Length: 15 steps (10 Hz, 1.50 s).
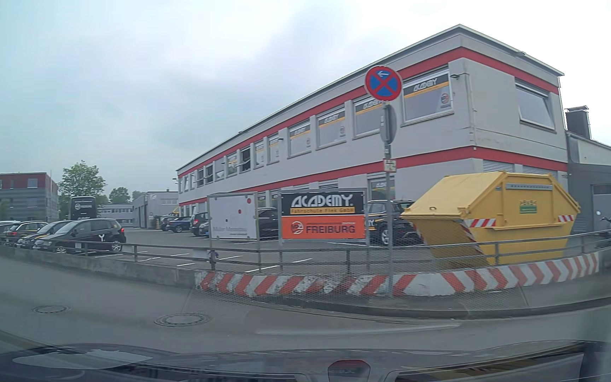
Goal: Follow the waypoints while adhering to traffic rules and regulations
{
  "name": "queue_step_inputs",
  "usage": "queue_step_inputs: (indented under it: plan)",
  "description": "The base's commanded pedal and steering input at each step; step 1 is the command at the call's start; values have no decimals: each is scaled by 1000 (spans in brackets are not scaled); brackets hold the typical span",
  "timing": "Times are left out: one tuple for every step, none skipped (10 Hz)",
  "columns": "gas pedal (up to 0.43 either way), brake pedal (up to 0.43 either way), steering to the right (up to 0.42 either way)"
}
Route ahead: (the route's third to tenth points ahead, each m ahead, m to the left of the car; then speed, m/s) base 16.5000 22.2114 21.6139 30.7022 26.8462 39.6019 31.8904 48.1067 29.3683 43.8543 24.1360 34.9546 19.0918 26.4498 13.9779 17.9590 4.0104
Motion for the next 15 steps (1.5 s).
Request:
queue_step_inputs:
  plan:
    - [157,0,-513]
    - [157,0,-513]
    - [157,0,-513]
    - [157,0,-512]
    - [157,0,-507]
    - [169,0,-496]
    - [177,0,-472]
    - [177,0,-439]
    - [189,0,-417]
    - [189,0,-398]
    - [197,0,-379]
    - [197,0,-363]
    - [197,0,-351]
    - [197,0,-336]
    - [197,0,-317]
